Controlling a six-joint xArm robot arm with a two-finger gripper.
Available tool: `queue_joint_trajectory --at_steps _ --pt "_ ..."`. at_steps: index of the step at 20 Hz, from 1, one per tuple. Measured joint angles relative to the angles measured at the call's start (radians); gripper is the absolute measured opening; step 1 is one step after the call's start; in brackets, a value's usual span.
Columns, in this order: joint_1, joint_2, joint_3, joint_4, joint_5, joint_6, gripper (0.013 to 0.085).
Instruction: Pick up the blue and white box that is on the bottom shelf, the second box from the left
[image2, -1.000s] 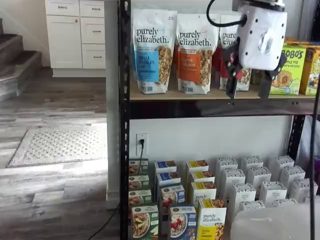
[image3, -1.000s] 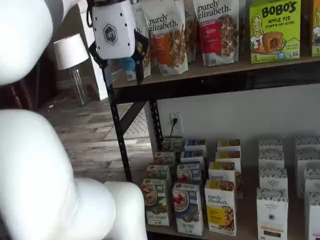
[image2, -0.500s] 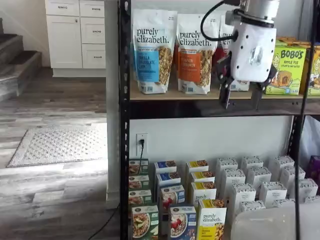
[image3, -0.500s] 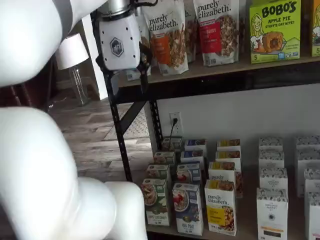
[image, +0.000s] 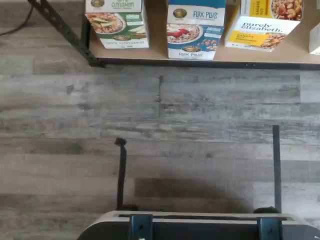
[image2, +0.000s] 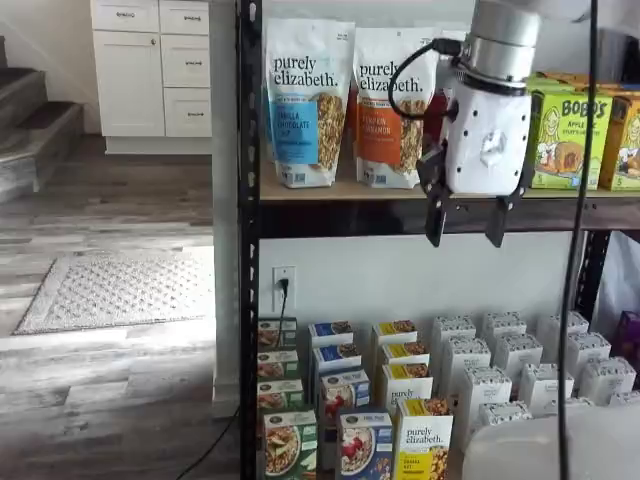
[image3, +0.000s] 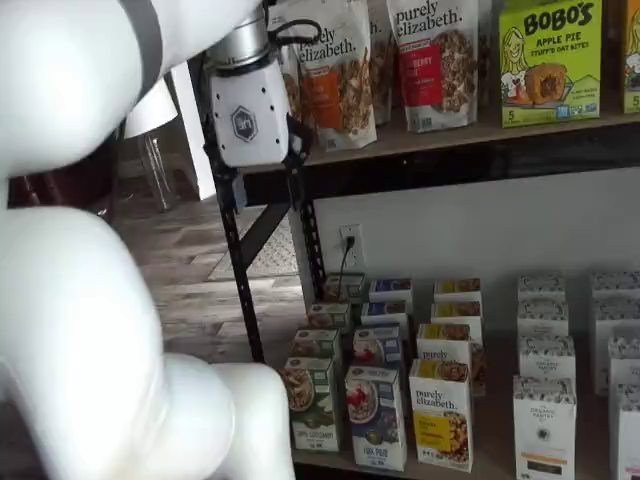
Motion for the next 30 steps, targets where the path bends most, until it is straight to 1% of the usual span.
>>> queue_joint_trajectory --at_steps 5,7,11,15,19,24,27,30 --pt "0.011 0.004 0.061 -0.026 -0.056 0.007 0.085" --pt "0.008 0.003 0.089 -0.03 -0.087 0.004 0.085" --pt "-0.015 0.002 0.147 -0.017 -0.153 -0.019 0.085" --pt "-0.023 0.006 0.196 -0.013 -0.206 -0.03 0.085" --pt "-0.018 0.011 0.253 -0.015 -0.276 -0.028 0.085" --pt "-0.02 0.034 0.312 0.005 -0.366 -0.038 0.085" --pt "-0.007 0.05 0.355 -0.006 -0.444 -0.026 0.085" --pt "0.004 0.084 0.381 -0.001 -0.504 -0.02 0.085"
